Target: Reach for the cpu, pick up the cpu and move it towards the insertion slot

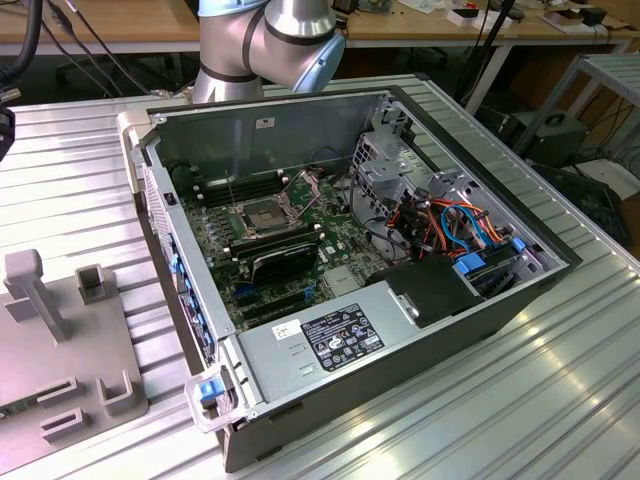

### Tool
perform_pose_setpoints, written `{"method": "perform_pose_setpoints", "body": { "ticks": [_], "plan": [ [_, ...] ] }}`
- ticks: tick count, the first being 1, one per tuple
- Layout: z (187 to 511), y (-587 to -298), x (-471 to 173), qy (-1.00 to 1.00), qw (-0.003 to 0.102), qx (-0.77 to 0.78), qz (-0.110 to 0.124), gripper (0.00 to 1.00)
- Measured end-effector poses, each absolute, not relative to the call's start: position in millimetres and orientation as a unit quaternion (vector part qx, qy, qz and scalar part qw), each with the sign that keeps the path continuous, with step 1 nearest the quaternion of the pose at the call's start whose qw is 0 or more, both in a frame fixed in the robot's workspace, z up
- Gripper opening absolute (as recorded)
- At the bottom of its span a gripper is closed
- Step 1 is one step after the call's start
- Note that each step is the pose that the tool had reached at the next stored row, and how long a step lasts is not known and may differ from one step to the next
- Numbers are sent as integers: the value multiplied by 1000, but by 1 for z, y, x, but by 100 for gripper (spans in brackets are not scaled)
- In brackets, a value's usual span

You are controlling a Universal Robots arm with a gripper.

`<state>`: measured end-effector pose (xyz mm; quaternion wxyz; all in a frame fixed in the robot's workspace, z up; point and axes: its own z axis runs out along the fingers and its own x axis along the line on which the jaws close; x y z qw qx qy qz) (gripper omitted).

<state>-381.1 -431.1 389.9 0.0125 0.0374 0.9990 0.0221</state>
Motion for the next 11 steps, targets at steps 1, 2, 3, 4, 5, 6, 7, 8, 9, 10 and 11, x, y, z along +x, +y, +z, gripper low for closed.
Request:
{"method": "perform_pose_setpoints", "body": {
  "ticks": [1, 2, 3, 4, 5, 6, 7, 8, 9, 10, 11],
  "plan": [
    [390, -431, -382, 999, 13, 37, 22, 11],
    [390, -431, -382, 999, 12, 37, 22, 11],
    [390, -432, -383, 999, 12, 37, 22, 11],
    [390, -432, -383, 999, 12, 37, 22, 11],
    [390, -432, -385, 999, 13, 37, 22, 11],
    [390, -433, -386, 999, 12, 37, 22, 11],
    [390, -434, -387, 999, 12, 37, 22, 11],
    [390, -434, -388, 999, 12, 37, 22, 11],
    [390, -434, -389, 999, 12, 37, 22, 11],
    [390, -435, -390, 999, 12, 37, 22, 11],
    [390, -435, -391, 999, 12, 37, 22, 11]
  ]
}}
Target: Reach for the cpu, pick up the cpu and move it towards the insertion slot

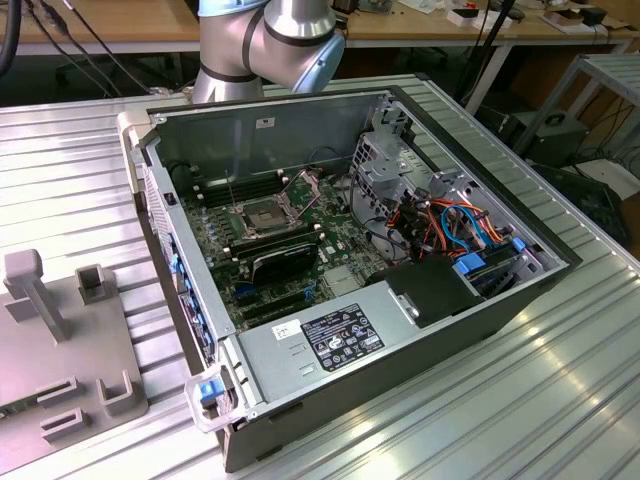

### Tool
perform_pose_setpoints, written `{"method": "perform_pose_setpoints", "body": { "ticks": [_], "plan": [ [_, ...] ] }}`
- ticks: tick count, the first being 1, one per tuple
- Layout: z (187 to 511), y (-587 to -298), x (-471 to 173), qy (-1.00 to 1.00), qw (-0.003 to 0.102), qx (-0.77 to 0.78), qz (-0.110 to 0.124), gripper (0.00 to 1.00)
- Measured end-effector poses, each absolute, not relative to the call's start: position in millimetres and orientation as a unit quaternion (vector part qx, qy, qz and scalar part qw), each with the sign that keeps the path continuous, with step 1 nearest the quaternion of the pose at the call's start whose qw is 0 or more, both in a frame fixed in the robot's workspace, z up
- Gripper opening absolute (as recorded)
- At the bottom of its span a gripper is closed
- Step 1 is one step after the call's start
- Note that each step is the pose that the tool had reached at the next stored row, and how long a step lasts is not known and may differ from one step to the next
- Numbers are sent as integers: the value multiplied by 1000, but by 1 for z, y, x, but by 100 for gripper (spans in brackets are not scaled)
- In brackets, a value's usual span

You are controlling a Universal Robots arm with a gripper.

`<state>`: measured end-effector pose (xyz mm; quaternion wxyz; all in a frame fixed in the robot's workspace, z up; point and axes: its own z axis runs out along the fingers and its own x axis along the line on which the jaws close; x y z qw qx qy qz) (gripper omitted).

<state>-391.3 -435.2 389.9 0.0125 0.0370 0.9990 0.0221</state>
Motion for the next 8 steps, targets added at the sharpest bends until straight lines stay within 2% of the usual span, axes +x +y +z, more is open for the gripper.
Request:
{"method": "perform_pose_setpoints", "body": {
  "ticks": [8],
  "plan": [
    [390, -441, -404, 999, 12, 35, 22, 11]
  ]
}}
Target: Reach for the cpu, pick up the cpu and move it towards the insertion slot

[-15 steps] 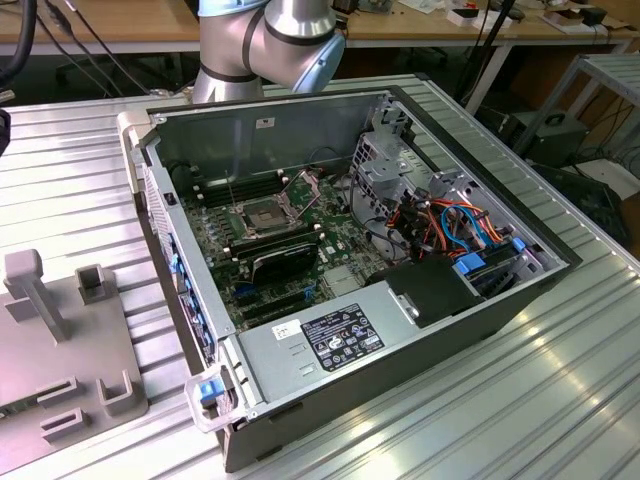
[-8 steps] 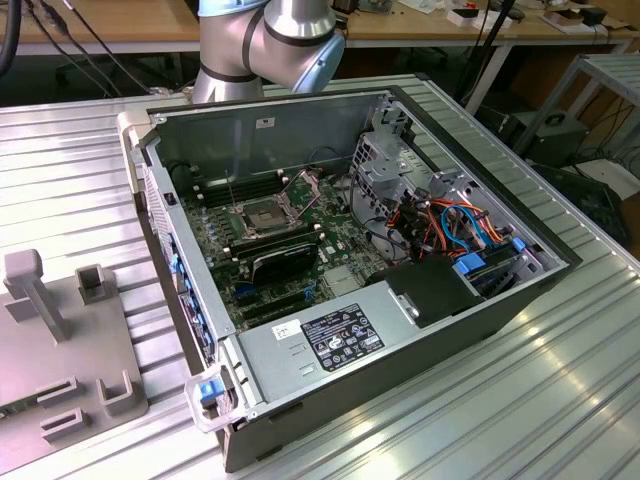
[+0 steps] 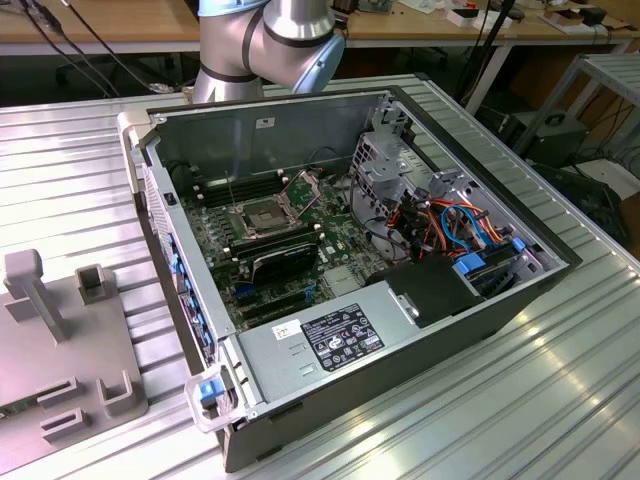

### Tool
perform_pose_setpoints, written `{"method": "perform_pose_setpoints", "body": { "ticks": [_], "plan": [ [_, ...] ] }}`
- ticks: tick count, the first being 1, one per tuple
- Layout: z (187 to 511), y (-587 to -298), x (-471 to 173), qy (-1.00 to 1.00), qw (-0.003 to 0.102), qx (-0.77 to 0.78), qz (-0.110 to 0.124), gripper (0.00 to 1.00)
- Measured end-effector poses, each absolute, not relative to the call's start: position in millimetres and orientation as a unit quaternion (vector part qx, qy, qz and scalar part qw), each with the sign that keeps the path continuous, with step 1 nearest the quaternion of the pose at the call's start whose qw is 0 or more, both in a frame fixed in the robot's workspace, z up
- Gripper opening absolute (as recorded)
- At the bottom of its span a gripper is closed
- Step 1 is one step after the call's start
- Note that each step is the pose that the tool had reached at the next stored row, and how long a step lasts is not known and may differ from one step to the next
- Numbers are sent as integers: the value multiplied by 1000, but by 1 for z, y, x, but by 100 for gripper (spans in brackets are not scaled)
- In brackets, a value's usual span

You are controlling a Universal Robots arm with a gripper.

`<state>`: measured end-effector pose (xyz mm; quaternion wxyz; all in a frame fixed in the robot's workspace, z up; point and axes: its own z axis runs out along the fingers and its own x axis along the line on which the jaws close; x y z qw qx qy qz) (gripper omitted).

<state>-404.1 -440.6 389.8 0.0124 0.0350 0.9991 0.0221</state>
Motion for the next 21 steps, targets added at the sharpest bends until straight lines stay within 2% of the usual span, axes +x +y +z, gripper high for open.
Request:
{"method": "perform_pose_setpoints", "body": {
  "ticks": [21],
  "plan": [
    [385, -438, -469, 999, 12, 34, 22, 11]
  ]
}}
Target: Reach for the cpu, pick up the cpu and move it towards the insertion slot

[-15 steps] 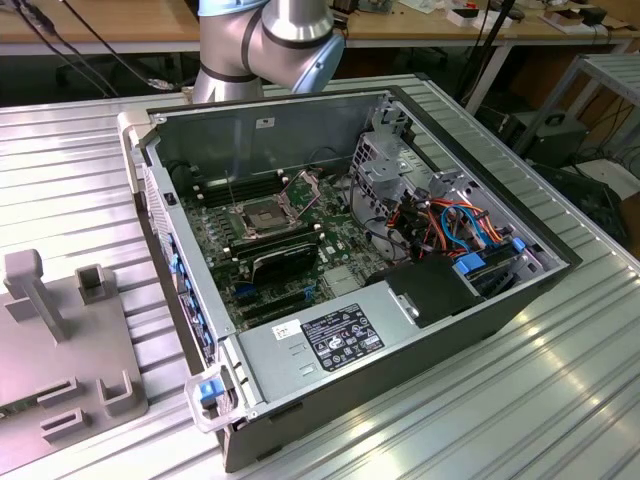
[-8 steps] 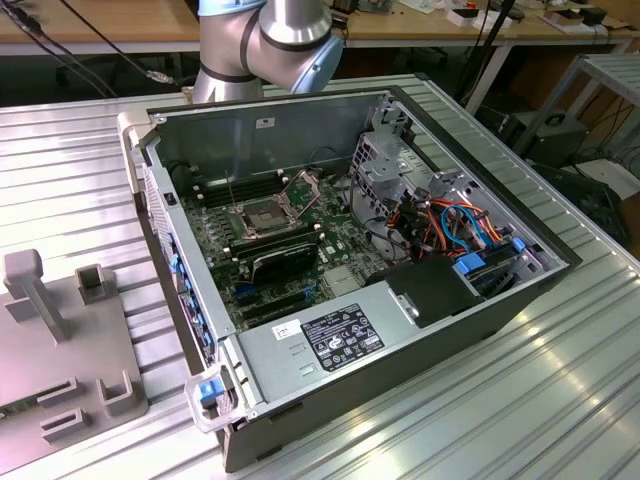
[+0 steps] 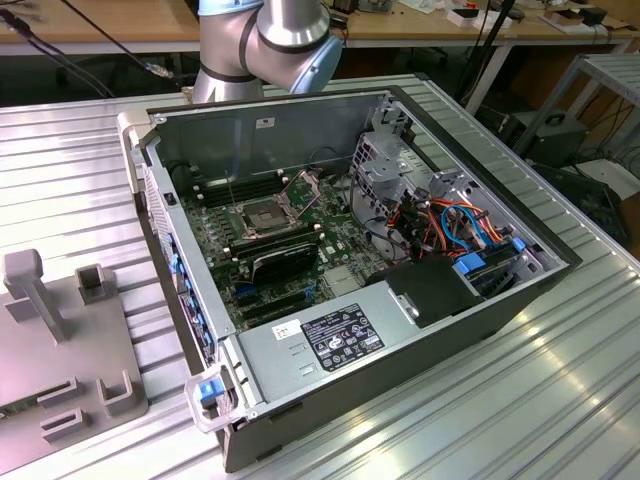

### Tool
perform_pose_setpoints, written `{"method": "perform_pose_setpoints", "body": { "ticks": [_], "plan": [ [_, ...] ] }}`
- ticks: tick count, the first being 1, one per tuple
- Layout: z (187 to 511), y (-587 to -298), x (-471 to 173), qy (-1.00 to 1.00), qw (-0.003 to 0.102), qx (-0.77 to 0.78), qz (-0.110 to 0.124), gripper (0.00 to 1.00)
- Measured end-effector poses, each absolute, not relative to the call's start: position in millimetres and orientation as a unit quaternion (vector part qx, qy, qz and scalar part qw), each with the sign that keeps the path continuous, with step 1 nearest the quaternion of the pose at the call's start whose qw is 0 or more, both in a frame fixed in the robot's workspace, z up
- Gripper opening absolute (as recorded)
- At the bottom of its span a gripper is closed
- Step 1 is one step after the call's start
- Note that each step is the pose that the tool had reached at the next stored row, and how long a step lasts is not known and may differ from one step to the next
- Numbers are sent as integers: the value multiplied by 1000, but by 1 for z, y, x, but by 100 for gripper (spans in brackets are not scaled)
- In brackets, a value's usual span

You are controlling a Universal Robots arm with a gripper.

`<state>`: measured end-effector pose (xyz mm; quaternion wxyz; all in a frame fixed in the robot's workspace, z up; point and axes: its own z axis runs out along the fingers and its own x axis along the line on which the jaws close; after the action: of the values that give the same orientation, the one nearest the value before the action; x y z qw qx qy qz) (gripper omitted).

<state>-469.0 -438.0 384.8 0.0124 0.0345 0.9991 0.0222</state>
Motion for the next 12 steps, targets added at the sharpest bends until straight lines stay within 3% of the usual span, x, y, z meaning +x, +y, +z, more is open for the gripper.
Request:
{"method": "perform_pose_setpoints", "body": {
  "ticks": [12],
  "plan": [
    [382, -436, -477, 999, 12, 35, 22, 11]
  ]
}}
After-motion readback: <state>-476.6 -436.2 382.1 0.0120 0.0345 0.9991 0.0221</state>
